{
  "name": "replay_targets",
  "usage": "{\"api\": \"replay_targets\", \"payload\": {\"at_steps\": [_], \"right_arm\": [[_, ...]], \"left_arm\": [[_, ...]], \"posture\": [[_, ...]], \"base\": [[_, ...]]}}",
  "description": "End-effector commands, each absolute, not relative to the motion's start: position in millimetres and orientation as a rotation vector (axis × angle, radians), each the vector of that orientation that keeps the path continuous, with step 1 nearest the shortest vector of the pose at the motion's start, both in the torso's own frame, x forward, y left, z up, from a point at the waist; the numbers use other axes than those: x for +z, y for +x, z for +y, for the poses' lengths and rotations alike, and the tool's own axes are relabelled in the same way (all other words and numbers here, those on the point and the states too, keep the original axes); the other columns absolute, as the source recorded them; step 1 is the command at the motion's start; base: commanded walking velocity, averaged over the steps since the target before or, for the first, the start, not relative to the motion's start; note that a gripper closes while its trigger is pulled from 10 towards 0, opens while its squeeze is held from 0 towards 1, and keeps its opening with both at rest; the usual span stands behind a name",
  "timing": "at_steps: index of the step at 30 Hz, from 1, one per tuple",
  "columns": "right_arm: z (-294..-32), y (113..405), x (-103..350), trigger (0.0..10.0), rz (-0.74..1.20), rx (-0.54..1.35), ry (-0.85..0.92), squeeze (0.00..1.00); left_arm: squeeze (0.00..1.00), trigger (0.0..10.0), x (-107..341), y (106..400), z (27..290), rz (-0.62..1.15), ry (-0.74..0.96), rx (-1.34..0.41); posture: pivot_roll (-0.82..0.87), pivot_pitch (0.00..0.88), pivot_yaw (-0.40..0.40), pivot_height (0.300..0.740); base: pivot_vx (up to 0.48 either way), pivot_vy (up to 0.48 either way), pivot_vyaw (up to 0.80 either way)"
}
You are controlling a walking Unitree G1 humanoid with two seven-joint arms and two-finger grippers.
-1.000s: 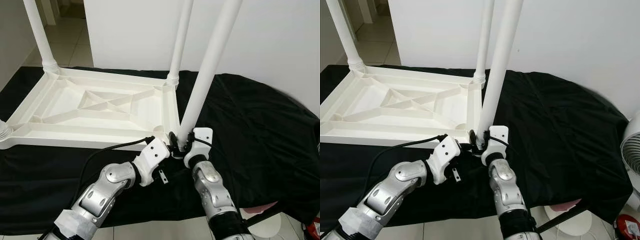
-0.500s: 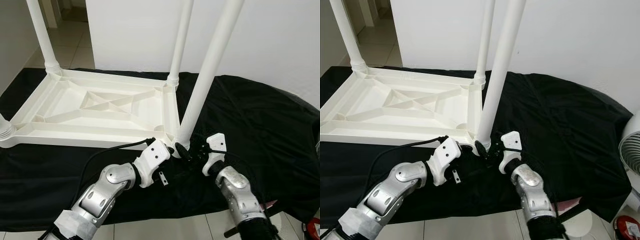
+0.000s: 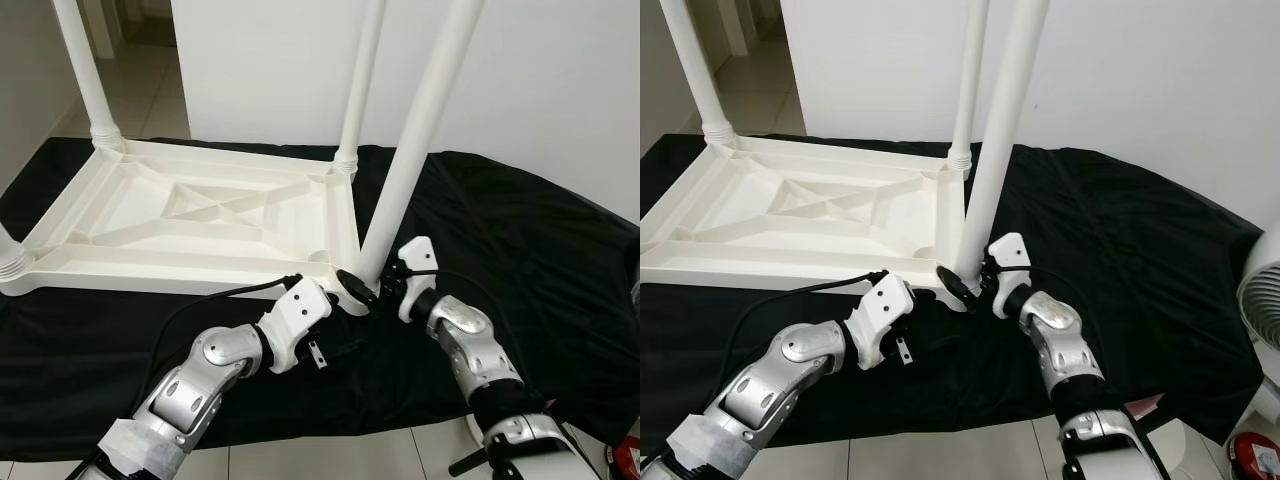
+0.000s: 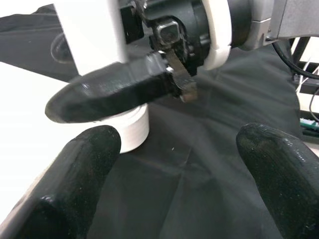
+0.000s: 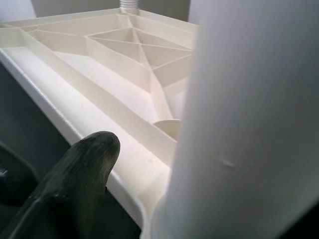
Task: Building children table
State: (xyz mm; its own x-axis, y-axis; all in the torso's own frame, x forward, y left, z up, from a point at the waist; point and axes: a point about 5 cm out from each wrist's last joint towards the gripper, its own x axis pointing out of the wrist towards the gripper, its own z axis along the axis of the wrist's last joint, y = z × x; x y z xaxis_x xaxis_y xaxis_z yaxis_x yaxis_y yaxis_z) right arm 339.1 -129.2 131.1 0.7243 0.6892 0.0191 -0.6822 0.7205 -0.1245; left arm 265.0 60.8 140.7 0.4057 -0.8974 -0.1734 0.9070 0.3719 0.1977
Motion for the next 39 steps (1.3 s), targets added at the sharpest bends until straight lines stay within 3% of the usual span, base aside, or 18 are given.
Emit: {"api": "replay_targets", "payload": {"at_steps": [1,3,4,20,21,22,23,39], "right_arm": [[-126.0,341.8,128.5,1.6,-0.046,0.788,-0.121,0.00],[-122.5,343.5,128.3,1.6,-0.041,0.802,-0.112,0.00],[-119.9,344.2,127.9,0.0,-0.039,0.813,-0.105,0.00],[-126.0,341.0,118.0,0.0,-0.031,0.807,-0.056,0.00],[-125.8,341.2,117.2,2.6,-0.028,0.786,-0.049,0.00],[-125.8,341.2,117.2,2.6,-0.028,0.786,-0.049,0.00],[-125.1,341.8,115.6,10.0,-0.010,0.752,-0.044,0.00],[-115.5,343.1,126.2,10.0,-0.027,0.393,-0.007,0.00]], "left_arm": [[0.00,10.0,139.5,263.7,60.3,0.052,0.291,-1.193],[0.00,10.0,139.7,263.9,60.8,0.052,0.291,-1.189],[0.00,10.0,139.7,263.8,61.4,0.053,0.291,-1.185],[0.00,10.0,139.9,262.9,61.3,0.057,0.286,-1.183],[0.00,10.0,140.2,263.2,61.1,0.056,0.285,-1.183],[0.00,10.0,140.2,263.2,61.1,0.056,0.285,-1.183],[0.00,10.0,140.2,263.2,60.8,0.056,0.285,-1.183],[0.00,10.0,139.8,263.2,57.6,0.054,0.274,-1.186]], "posture": [[0.08,0.000,-0.063,0.740],[0.08,0.000,-0.063,0.740],[0.08,0.000,-0.064,0.740],[0.07,0.012,-0.059,0.740],[0.07,0.011,-0.060,0.740],[0.07,0.011,-0.060,0.740],[0.07,0.012,-0.062,0.740],[0.06,0.013,-0.067,0.740]], "base": [[0.000,0.000,0.00],[0.000,0.000,0.00],[0.000,0.000,0.00],[0.000,0.000,0.00],[0.000,0.000,0.00],[0.000,0.000,0.00],[0.000,0.000,0.00],[0.000,0.000,0.00]]}}
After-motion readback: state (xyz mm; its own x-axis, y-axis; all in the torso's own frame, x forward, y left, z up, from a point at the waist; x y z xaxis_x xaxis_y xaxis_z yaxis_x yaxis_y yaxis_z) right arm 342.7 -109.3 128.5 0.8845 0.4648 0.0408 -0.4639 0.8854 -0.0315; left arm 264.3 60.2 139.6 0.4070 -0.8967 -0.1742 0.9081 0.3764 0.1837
